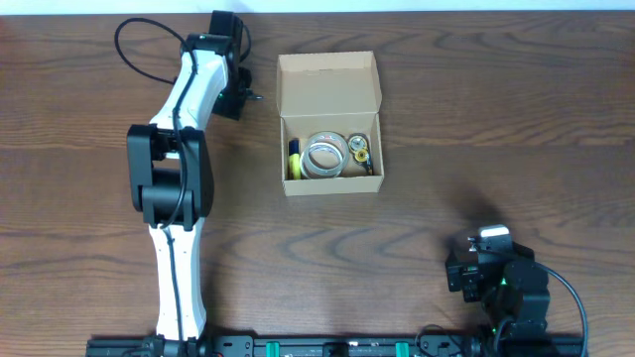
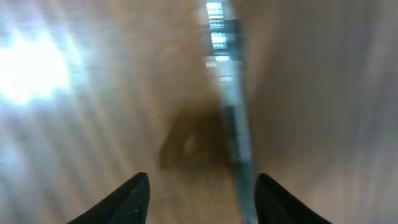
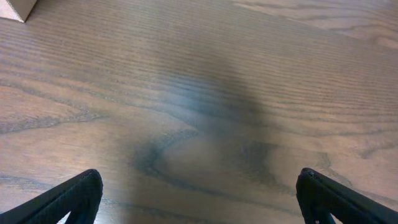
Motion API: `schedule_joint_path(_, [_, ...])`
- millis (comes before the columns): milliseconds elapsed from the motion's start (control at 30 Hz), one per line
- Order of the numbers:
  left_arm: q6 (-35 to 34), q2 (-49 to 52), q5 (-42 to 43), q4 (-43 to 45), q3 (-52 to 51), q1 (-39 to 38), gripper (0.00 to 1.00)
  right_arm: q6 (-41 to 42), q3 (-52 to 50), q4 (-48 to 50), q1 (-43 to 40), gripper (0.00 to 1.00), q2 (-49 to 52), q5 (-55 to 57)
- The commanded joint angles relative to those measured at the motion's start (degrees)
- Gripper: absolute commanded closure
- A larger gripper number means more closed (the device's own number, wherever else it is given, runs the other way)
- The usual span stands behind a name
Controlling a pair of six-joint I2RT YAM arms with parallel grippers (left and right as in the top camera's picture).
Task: Pack container
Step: 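Move the left gripper to the clear pen and grasp it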
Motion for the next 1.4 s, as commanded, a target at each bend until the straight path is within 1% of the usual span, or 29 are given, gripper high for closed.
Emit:
schedule_joint_path(0, [1.55, 0.66, -0.48, 2.05, 1.6, 0.35, 0.44, 0.9, -0.52, -0.04, 0.48, 0.01, -0.39, 0.39])
schedule_joint_path(133, [1.38, 0.7, -1.73, 4.52, 1.6, 0.39, 0.41, 0.9, -0.52, -0.04, 0.48, 0.01, -0.39, 0.39])
schedule_joint_path(267, [0.87, 1.73, -1.46, 5.2, 1.6, 0.39, 0.41, 0.9, -0.52, -0.04, 0.48, 0.01, -0.39, 0.37])
schedule_joint_path(533, [0.07, 4.11, 0.72, 5.22, 1.6, 0.31, 0.46, 0.9, -0.52, -0.04, 0.48, 0.01, -0.39, 0.37])
schedule_joint_path(833, [0.09, 4.17, 0.74, 2.47, 1.6, 0.31, 0.64, 0.9, -0.52, -0.04, 0.48, 0.01, -0.39, 0.39])
schedule_joint_path(1133, [0.07, 4.17, 0.7, -2.19, 1.6, 0.28, 0.7, 0.9, -0.52, -0.04, 0.48, 0.01, -0.39, 0.39])
schedule_joint_path(1233, [0.09, 4.17, 0.9, -3.28, 1.6, 0.28, 0.77, 0.9, -0.52, -0.04, 0.48, 0.01, -0.39, 0.37])
schedule_joint_path(1367, [0.09, 4.17, 1.53, -3.74, 1.6, 0.17, 0.83, 0.9, -0.52, -0.04, 0.48, 0.01, -0.39, 0.37])
